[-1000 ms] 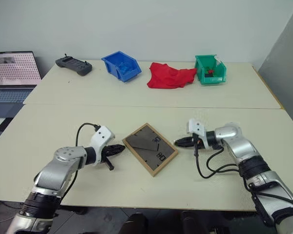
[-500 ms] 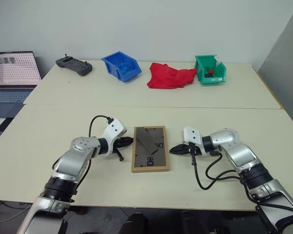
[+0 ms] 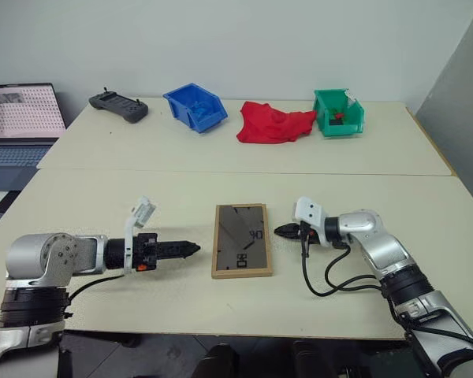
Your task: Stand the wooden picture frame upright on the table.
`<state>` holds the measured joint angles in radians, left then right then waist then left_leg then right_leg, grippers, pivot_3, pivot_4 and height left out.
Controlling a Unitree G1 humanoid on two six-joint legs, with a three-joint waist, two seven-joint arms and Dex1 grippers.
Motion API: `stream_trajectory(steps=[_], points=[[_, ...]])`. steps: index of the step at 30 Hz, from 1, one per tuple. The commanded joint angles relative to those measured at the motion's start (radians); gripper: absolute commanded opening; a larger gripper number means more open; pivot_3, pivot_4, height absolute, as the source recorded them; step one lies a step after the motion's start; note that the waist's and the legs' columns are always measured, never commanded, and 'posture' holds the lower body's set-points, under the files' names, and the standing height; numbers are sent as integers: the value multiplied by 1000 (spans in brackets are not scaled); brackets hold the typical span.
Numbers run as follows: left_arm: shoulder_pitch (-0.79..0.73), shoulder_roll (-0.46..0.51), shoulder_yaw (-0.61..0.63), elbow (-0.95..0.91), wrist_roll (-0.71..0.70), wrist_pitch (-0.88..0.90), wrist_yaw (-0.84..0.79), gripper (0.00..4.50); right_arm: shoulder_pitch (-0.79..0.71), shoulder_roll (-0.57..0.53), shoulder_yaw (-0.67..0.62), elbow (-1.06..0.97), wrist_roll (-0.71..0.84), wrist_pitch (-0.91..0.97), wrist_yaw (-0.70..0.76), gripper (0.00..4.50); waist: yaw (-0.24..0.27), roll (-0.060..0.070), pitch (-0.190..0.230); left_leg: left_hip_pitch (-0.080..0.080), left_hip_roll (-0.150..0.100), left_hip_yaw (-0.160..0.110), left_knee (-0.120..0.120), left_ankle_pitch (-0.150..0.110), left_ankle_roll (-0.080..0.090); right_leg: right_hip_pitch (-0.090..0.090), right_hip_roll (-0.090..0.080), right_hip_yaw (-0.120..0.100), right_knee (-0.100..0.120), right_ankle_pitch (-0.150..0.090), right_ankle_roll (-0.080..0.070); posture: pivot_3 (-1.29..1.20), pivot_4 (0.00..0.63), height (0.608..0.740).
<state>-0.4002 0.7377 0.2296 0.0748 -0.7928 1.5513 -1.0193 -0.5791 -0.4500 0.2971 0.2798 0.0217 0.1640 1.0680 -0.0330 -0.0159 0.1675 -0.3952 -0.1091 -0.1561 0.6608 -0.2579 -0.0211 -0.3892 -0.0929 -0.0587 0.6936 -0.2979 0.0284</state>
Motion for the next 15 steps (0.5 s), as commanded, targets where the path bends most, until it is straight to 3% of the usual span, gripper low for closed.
stream_trajectory(steps=[1,9,15], points=[[21,-26,3,21,-21,15,28,3008,2,17,7,-53,3,10,-13,0,0,0,0,0,0,0,0,0,0,0,0,1,0,0,0,0,150,740],[30,-81,-117,145,40,-123,35,4470,29,52,39,-109,-4,46,-34,0,2,2,-2,5,0,0,-1,-1,-2,0,2,8,1,0,0,0,150,740],[3,-146,-190,198,61,-202,32,4490,7,98,63,-98,-19,50,-60,0,14,9,-9,13,-1,2,-3,-2,-1,5,2,11,1,0,0,0,150,740]])
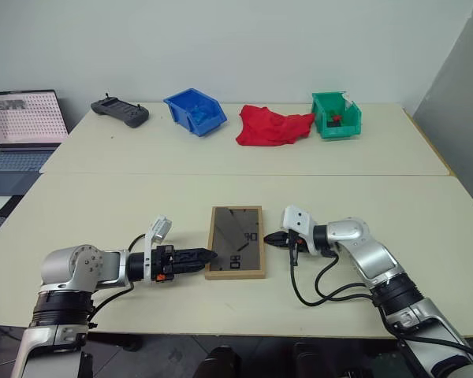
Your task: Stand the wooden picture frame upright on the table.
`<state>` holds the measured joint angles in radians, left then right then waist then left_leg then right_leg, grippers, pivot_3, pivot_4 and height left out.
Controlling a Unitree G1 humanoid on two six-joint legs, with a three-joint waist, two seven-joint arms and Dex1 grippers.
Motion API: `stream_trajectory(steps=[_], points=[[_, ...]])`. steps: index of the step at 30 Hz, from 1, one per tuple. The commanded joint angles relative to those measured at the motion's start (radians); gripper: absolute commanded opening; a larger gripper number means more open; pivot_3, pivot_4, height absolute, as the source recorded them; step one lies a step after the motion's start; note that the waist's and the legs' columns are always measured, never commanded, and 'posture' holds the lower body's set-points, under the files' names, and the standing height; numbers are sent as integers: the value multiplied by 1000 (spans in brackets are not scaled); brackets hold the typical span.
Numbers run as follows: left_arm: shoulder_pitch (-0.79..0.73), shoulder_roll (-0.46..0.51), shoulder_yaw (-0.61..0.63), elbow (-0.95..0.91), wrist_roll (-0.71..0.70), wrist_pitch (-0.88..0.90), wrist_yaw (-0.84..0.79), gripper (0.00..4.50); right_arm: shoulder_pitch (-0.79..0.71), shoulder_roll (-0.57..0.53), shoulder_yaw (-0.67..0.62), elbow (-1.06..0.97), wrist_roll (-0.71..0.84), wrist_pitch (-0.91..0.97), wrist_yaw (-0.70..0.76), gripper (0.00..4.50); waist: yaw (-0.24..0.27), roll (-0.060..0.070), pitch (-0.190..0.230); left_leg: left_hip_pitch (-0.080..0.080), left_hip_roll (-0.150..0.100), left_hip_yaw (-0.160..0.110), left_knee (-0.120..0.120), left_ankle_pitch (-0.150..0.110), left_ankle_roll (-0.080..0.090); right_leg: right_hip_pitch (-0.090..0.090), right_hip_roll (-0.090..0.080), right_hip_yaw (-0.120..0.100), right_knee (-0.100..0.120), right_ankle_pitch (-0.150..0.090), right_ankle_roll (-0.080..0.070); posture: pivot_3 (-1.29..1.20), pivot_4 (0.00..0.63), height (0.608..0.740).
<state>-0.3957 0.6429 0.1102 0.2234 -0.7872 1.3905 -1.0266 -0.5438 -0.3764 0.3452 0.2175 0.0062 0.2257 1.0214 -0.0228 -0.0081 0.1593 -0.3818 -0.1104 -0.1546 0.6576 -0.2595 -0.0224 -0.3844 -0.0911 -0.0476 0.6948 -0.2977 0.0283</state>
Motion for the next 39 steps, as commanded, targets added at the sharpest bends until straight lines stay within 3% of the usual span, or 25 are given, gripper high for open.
stream_trajectory(steps=[1,5,14,21,27,31,33,36,39], points=[[-12,-70,-71,59,64,-59,57,4490,-32,30,16,-34,-7,-11,-17,0,9,1,-2,0,0,0,0,0,0,0,0,0,0,0,0,0,150,740],[-35,-101,-57,64,71,-94,72,4490,-32,25,10,-29,-12,-19,-21,0,26,1,-2,0,-1,0,1,0,0,-1,0,1,-2,1,2,0,150,740],[-8,-64,41,-68,-57,34,65,2671,-23,-16,-24,2,-13,-41,-44,0,12,-1,-1,-2,-1,0,0,-1,0,-2,1,3,-4,2,3,0,150,740],[57,-91,113,-158,-86,94,168,1286,-38,-30,-42,33,-13,-57,-53,0,-7,-3,1,-2,-1,0,-3,-1,0,-4,2,6,-5,2,2,0,150,740],[-13,-158,195,-172,-96,91,278,1228,-91,-72,-117,-41,76,70,-3,0,-6,-5,2,-2,-1,0,-3,-1,0,-4,2,6,-6,3,2,0,150,740],[-98,-162,229,-229,-132,67,299,1228,-185,-134,-214,-119,218,272,67,582,-5,-7,4,-3,0,1,-3,-1,0,-4,2,6,-7,3,2,0,150,740],[-120,-157,232,-252,-139,56,301,1228,-229,-137,-240,-146,297,374,95,1143,-5,-8,4,-5,0,0,-3,-1,0,-5,2,5,-7,3,2,0,150,740],[-149,-158,232,-291,-161,42,300,1228,-341,-71,-288,-130,418,516,85,1792,-14,-8,5,-4,0,1,-4,-1,0,-4,2,6,-10,3,2,0,150,740],[-165,-158,219,-305,-173,36,301,1228,-406,-1,-280,-68,443,535,72,2480,-18,-8,5,-3,1,2,-9,-1,0,-5,3,7,-13,6,0,0,150,740]])
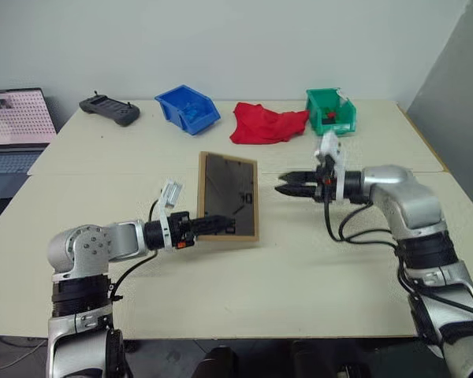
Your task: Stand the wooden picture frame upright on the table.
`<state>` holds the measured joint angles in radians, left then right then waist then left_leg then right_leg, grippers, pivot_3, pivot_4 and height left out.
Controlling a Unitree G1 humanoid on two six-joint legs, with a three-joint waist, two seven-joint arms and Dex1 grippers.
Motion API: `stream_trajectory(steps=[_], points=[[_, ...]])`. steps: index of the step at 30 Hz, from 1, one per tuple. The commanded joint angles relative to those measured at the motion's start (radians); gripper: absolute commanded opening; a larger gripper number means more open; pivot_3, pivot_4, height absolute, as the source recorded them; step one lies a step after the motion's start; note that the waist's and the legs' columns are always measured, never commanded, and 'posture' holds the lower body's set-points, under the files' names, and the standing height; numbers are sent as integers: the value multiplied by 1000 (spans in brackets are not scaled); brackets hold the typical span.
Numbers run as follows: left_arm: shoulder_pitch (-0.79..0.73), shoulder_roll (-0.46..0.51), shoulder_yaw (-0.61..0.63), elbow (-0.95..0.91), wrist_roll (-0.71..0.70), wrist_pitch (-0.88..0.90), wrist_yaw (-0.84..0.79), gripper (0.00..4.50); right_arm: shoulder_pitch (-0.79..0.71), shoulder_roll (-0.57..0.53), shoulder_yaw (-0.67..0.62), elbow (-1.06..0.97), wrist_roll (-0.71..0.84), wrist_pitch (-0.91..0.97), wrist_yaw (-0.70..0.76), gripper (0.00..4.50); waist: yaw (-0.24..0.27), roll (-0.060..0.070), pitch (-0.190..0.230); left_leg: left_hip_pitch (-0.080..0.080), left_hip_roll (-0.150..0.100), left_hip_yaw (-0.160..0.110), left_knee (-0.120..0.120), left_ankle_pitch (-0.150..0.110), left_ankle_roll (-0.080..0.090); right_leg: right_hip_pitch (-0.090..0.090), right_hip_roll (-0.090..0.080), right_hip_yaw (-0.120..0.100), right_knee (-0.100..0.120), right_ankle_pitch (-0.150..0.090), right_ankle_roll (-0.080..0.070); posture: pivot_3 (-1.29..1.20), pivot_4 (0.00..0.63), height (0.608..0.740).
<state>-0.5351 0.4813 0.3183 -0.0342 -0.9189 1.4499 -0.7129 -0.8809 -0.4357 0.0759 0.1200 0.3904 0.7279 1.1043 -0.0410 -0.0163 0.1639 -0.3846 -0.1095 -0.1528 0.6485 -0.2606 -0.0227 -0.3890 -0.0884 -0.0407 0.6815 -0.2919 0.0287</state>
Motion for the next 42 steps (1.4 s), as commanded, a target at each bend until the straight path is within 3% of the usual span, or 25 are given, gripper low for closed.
stream_trajectory(steps=[1,6,13,17,22,28,31,33,35,37,40,42], points=[[-25,5,-1,-50,-34,-31,-8,1228,-89,85,-9,53,60,29,-23,2723,0,0,0,0,0,0,-1,0,0,0,0,0,0,0,0,0,150,740],[-49,8,-1,-48,-58,-20,2,1228,-162,172,36,148,16,-44,-50,3851,7,0,0,0,0,1,-1,0,0,-1,0,1,-1,0,0,0,150,740],[-44,26,-9,-70,-74,-9,6,1228,-173,207,80,117,26,-72,-5,3851,8,0,0,0,0,0,-2,0,0,-1,0,1,-1,0,0,0,150,740],[-43,22,42,-54,-98,15,39,1228,-135,159,38,-34,168,71,74,3851,8,0,0,0,0,0,-2,0,0,-1,0,1,-1,0,0,0,150,740],[-17,28,69,-78,-139,47,63,1228,-79,65,17,-133,236,141,110,3851,9,0,0,0,0,0,-2,0,0,-1,0,1,-1,0,0,0,150,740],[-24,6,97,-63,-204,97,105,1228,-43,-16,5,-48,93,-45,41,3851,7,0,0,1,0,0,-2,0,0,-1,0,2,0,0,0,0,150,740],[-34,6,140,-39,-266,155,133,1228,10,-127,12,-26,-9,-243,91,3851,12,-2,1,0,0,0,-1,0,0,-1,0,2,0,1,1,0,150,740],[-32,59,119,24,-392,165,167,1228,73,-179,28,30,-153,-622,85,3851,15,-2,1,-1,0,1,-1,0,0,-1,0,1,-1,1,1,0,150,740],[-30,117,78,95,-531,165,214,1228,120,-198,49,144,-319,-1079,-13,3851,13,-4,1,-1,0,1,-1,0,0,-1,0,2,-2,0,1,0,150,740],[-32,150,48,139,-636,165,265,1228,120,-192,63,244,-400,-1324,-75,3851,7,-3,2,0,0,2,-2,0,0,-1,0,2,-2,0,2,0,150,740],[-18,201,-22,189,-842,130,359,1228,78,-170,96,417,-738,-1727,-412,3851,-7,-4,2,3,0,7,-2,0,0,-1,0,6,1,0,2,0,150,740],[8,241,-92,187,-991,52,446,1228,41,-149,105,476,-882,-1818,-585,3851,-11,-4,2,4,0,6,-2,0,-1,-1,1,7,2,0,2,0,150,740]])
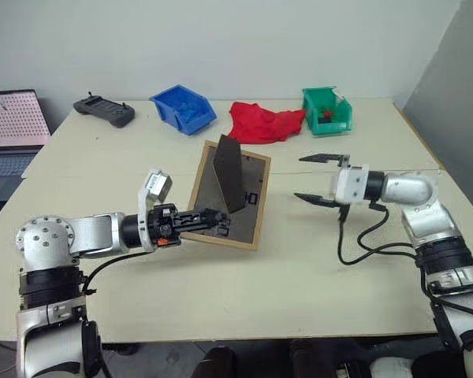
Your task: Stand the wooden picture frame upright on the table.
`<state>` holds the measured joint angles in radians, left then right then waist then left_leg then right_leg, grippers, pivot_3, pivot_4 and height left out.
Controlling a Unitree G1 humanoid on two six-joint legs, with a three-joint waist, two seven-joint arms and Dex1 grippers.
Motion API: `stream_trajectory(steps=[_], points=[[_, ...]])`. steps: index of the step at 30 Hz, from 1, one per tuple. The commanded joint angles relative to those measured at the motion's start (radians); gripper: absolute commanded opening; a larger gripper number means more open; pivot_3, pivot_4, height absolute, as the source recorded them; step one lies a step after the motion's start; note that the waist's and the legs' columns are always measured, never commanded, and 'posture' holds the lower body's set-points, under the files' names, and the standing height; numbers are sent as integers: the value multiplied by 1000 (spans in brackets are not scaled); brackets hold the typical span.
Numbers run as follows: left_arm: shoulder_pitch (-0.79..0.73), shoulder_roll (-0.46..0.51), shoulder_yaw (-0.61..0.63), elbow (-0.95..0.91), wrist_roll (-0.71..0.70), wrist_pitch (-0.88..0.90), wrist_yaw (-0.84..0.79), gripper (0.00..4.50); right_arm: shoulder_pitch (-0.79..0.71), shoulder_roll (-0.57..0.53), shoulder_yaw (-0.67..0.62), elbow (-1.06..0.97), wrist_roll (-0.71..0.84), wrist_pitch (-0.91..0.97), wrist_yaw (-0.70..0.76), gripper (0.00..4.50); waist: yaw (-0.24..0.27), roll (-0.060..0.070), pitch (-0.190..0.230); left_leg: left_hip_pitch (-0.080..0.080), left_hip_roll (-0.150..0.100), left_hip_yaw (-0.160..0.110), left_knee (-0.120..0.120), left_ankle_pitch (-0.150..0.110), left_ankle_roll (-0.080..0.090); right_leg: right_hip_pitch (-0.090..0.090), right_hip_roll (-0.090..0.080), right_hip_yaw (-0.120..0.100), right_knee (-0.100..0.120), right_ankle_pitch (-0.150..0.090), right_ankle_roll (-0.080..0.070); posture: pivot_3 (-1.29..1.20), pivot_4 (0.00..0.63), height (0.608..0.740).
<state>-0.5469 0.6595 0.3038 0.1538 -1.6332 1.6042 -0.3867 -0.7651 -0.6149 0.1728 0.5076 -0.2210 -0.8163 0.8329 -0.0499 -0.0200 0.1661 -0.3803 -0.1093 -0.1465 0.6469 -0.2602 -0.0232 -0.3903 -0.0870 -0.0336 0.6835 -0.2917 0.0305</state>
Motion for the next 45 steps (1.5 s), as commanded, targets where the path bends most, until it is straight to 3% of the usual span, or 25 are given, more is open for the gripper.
stream_trajectory(steps=[1,6,11,14,18,22,27,29,30,33,35,38,40,42,45], points=[[29,73,-102,-12,-317,-128,136,1228,-98,51,7,102,-338,-294,-413,3851,-4,0,0,0,0,0,0,0,0,-1,1,1,1,0,0,0,150,740],[56,89,-141,-57,-339,-174,131,1228,-162,83,54,113,-593,-351,-729,3851,-5,-2,0,-1,-1,9,-1,1,-1,-13,3,16,9,0,0,0,150,740],[86,85,-146,-89,-339,-211,128,1228,-194,87,103,117,-678,-387,-896,3851,-6,-4,0,-1,-1,12,-1,0,-1,-16,5,22,12,0,0,0,150,740],[109,78,-144,-111,-339,-232,133,1228,-200,74,132,115,-692,-420,-943,3400,-6,-4,0,0,-1,13,-1,0,-1,-17,6,24,13,0,0,0,150,740],[135,79,-148,-138,-339,-250,131,1228,-196,59,157,106,-717,-420,-986,2325,-6,-4,0,0,-1,13,-1,0,-1,-17,6,25,13,0,0,0,150,740],[144,83,-156,-155,-339,-256,120,1228,-210,53,175,129,-728,-400,-1011,1538,-6,-4,0,0,0,13,-1,0,-1,-17,7,25,13,0,-1,0,150,740],[143,84,-164,-164,-339,-268,128,1228,-228,36,192,147,-716,-398,-1027,1491,-6,-4,0,0,0,13,-1,0,-1,-17,7,25,13,0,-1,0,150,740],[148,82,-152,-166,-339,-296,164,1906,-229,27,196,158,-697,-406,-1018,1491,-6,-4,1,0,0,13,-1,0,-1,-17,7,25,13,0,-1,0,150,740],[148,80,-142,-160,-339,-309,178,2013,-229,23,198,164,-687,-412,-1013,1474,-6,-4,0,0,0,13,-1,0,-1,-17,7,25,13,0,-1,0,150,740],[128,96,-97,-130,-339,-340,215,2640,-240,25,212,239,-556,-442,-933,1295,-6,-5,1,0,0,14,-1,0,-1,-17,7,26,13,0,-1,0,150,740],[111,133,-42,-103,-339,-371,249,3113,-251,44,257,317,-331,-466,-781,1295,-7,-6,1,0,1,14,-1,0,-1,-17,7,25,13,0,-1,0,150,740],[112,192,25,-115,-339,-412,289,3705,-214,82,315,275,125,-306,-380,1295,-16,-9,4,0,4,16,-1,0,-1,-16,7,25,12,1,-2,0,150,740],[153,246,73,-198,-290,-431,294,4195,-177,125,281,193,397,-45,-66,1294,-18,-9,3,0,10,18,-1,0,-1,-14,12,25,6,4,-6,0,150,740],[211,301,121,-338,-187,-440,273,4499,-158,163,235,136,580,220,153,1294,-21,-9,3,-2,18,18,-1,0,-1,-13,19,23,-4,9,-10,0,150,740],[274,326,173,-557,-84,-493,266,4500,-173,199,173,94,741,651,306,1293,-13,-9,4,-4,19,17,-2,0,-1,-15,19,23,-5,9,-10,0,150,740]])
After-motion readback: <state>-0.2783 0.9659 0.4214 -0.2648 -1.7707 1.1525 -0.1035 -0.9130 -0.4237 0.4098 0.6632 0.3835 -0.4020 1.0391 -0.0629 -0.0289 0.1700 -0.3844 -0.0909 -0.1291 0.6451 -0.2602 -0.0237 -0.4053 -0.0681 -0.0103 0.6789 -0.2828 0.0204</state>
